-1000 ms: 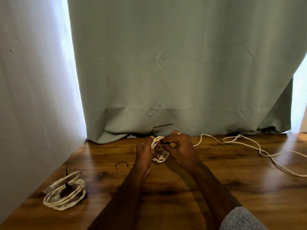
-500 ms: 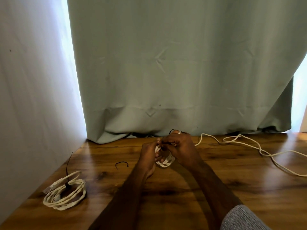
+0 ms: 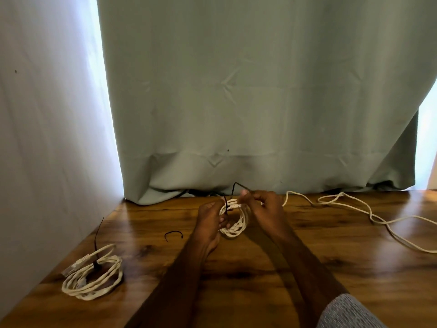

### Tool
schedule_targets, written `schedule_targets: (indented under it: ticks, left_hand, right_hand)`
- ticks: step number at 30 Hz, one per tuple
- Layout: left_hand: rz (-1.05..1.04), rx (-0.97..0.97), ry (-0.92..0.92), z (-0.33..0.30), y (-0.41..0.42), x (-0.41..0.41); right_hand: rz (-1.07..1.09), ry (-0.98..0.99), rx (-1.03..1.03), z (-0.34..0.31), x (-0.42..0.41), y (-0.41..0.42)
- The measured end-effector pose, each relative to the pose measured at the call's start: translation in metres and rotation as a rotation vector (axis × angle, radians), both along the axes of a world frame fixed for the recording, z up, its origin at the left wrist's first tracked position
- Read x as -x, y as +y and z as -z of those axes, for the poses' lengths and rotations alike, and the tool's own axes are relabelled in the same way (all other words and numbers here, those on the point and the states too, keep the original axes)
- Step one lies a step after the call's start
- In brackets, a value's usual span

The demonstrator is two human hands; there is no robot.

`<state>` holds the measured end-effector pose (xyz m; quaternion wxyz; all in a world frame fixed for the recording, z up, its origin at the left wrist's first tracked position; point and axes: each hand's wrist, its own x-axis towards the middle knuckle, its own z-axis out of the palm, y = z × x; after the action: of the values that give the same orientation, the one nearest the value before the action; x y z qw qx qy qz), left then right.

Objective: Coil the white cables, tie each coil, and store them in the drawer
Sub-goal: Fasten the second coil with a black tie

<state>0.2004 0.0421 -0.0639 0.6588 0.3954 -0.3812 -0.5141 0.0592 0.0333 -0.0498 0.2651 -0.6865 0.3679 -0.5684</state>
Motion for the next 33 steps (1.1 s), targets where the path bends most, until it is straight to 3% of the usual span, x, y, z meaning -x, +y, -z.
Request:
schedule_targets:
  ticks: [4, 8, 14, 17, 26, 33]
  left_hand:
    - [0.039, 0.014, -0.037, -0.002, 0.003, 0.003]
    - [0.083, 0.033, -0.103, 0.0, 0.002, 0.002]
    - [0.143, 0.083, -0.235, 0.005, 0.001, 0.005]
    - [0.158, 0.095, -0.254, 0.005, 0.0, 0.009]
    - [0.163, 0.071, -0.386, 0.006, 0.002, 0.014]
    - [0.147, 0.043, -0.353, 0.005, 0.004, 0.012]
  right_hand:
    - [-0.02, -0.175, -0.297, -0.006, 0.005, -0.005]
    - [-0.096, -0.227, -0.339, -0.003, 0.007, -0.008]
    - [-0.011, -0.063, -0.135, 0.005, 0.012, -0.016]
    - [0.09, -0.051, -0.057, 0.004, 0.009, -0.018]
    - [0.113, -0.038, 0.096, 0.002, 0.006, -0.017]
    - [0.095, -0.064, 0.168, 0.003, 0.007, -0.016]
